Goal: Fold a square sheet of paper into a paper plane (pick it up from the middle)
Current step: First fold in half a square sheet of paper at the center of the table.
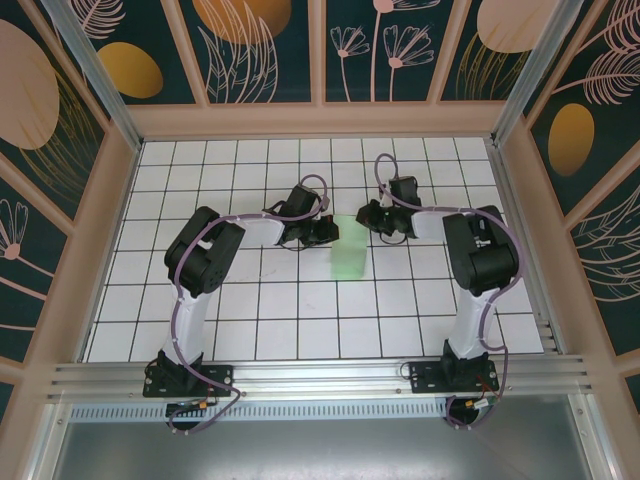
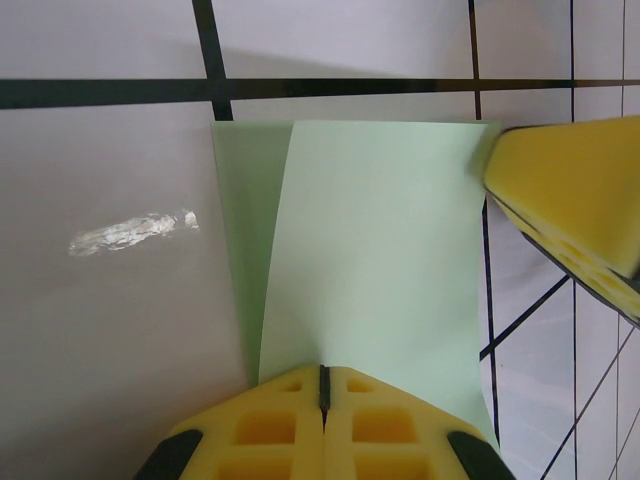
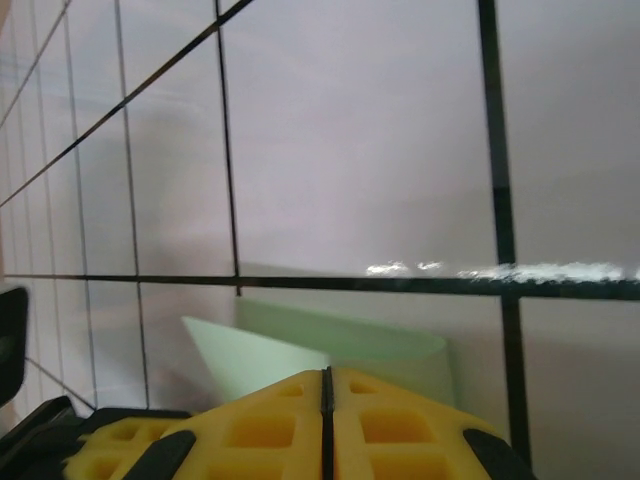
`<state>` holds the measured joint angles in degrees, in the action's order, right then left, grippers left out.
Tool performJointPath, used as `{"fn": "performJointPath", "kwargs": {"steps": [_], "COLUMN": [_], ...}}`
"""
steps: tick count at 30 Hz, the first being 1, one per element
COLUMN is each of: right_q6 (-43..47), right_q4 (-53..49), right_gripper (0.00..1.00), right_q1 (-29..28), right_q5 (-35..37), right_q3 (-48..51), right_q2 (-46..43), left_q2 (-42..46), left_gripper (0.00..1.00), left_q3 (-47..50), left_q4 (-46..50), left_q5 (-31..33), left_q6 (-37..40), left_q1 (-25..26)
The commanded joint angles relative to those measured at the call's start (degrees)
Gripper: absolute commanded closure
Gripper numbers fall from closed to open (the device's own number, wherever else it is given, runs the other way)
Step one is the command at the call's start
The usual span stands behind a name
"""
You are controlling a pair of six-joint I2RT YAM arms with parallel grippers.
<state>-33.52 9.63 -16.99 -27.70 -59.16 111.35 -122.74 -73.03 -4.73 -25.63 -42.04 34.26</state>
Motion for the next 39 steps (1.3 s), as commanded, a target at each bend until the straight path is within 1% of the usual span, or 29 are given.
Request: {"fn": "performJointPath", "kwargs": {"steps": [1,4,6,9,11,15,19,22,24,30,35,39], "right_q6": [0.90,1.43,1.46,0.71,0.37,0.56,0.38,0.13,0.46,1.94,2.32,2.66], "right_q4": [-3.89,-7.70,-8.55,-7.03,-6.17,-7.24,-8.11,-9.38,-10.27,-11.65,-12.67,-11.87], "right_gripper": [0.90,0.91,0.91,0.91,0.91,0.91,0.91,0.91,0.91,0.91,0.91,0.90], "right_q1": [0.44,0.89,1.08,1.49,1.45,0.58,-1.28,-2.29,-3.34,-5.73,-5.78,-5.79], "right_q5": [4.47,9.67,12.51,12.69,10.91,2.96,-1.89,-5.84,-7.19,-8.42,-6.68,-6.66], "right_q3": [-3.95,-7.35,-8.46,-8.12,-7.15,-3.45,4.40,8.06,9.30,10.87,13.07,16.21], "right_q2": [2.45,4.94,4.90,1.94,-0.82,-5.82,-11.95,-14.03,-14.37,-12.34,-11.55,-12.28], "left_q2": [-4.44,-4.13,-3.92,-3.75,-3.74,-3.81,-3.93,-3.81,-3.69,-3.17,-2.95,-2.99], "left_gripper": [1.00,1.00,1.00,1.00,0.99,0.99,1.00,1.00,1.00,1.00,1.00,1.00], "left_q3": [3.60,4.11,4.39,4.64,4.74,4.77,4.91,5.18,5.32,6.27,6.72,6.92], "left_q4": [10.97,10.57,10.34,10.33,10.32,10.02,9.41,9.13,8.99,7.91,7.48,7.29], "left_q5": [8.49,8.42,8.32,8.53,8.66,8.93,9.19,9.62,9.88,10.39,11.02,11.38], "left_q6": [1.00,0.64,0.49,0.49,0.48,0.62,0.36,0.39,0.36,-0.36,-0.52,-0.67], "left_q1": [-1.18,-1.19,-1.15,-1.20,-1.14,-1.16,-1.17,-1.18,-1.14,-1.14,-1.17,-1.20]}}
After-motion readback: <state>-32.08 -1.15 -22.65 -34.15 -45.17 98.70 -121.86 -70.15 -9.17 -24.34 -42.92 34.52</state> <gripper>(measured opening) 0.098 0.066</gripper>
